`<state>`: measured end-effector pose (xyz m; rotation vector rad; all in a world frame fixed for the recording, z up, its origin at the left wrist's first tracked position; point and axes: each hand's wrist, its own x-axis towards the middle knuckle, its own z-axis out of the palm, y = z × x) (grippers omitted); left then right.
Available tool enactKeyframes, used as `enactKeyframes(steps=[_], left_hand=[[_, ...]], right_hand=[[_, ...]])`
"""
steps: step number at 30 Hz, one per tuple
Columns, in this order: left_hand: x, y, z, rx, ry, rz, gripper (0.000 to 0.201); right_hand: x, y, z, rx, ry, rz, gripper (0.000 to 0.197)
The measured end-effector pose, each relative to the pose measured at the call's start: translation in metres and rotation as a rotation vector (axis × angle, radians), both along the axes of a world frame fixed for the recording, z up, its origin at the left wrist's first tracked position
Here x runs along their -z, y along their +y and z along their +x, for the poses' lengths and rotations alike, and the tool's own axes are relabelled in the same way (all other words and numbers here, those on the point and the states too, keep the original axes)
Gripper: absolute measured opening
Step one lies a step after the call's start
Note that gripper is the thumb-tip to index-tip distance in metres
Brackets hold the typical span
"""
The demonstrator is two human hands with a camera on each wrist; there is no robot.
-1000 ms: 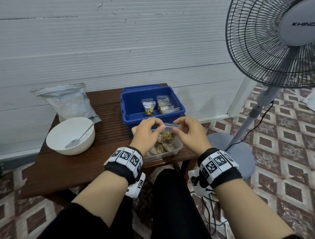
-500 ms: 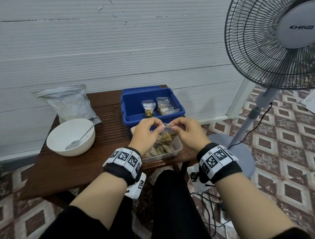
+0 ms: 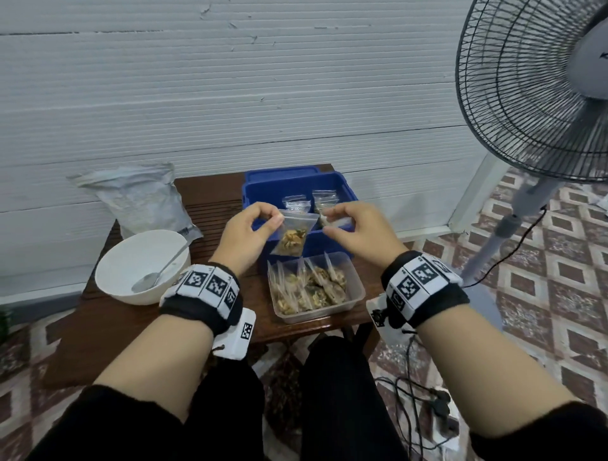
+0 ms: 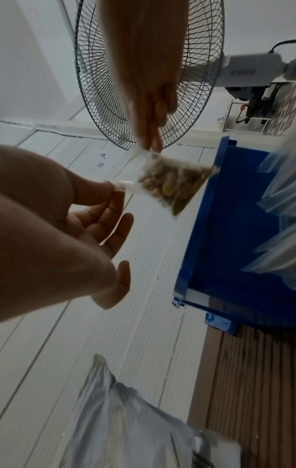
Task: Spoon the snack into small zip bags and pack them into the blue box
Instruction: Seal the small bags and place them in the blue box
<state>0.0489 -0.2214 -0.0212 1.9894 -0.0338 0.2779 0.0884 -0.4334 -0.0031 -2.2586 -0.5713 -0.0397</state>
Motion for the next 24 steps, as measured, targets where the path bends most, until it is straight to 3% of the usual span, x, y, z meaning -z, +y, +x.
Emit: enactKeyframes(steps=[2,9,14,19,24], left_hand=[[-0.005,0.001,0.008,0.022,-0.02,0.012,0.013],[-0.027,0.021,0.047,-0.025,-0.038,0.058,0.011],[-0.006,0.048,0.071,-0.168,0.078,0.125,0.023],[0.022,0.062,0.079,-0.182,0.136,0.058,0.002],[0.039,0.069,0.085,-0.176,0.132,0.0,0.01]], right_hand=[[-0.006,0.017,0.012,-0.029,-0.039,-0.032,0.031],[-0.048,0.053,0.066,-0.108,-0.056,-0.125,0.007],[-0.06,0.073,0.113,-0.226,0.045,-0.48,0.005],[-0.038,0.103,0.149,-0.308,0.13,-0.877,0.011],[-0.013,0.123,0.173,-0.354,0.219,-1.126,0.016]])
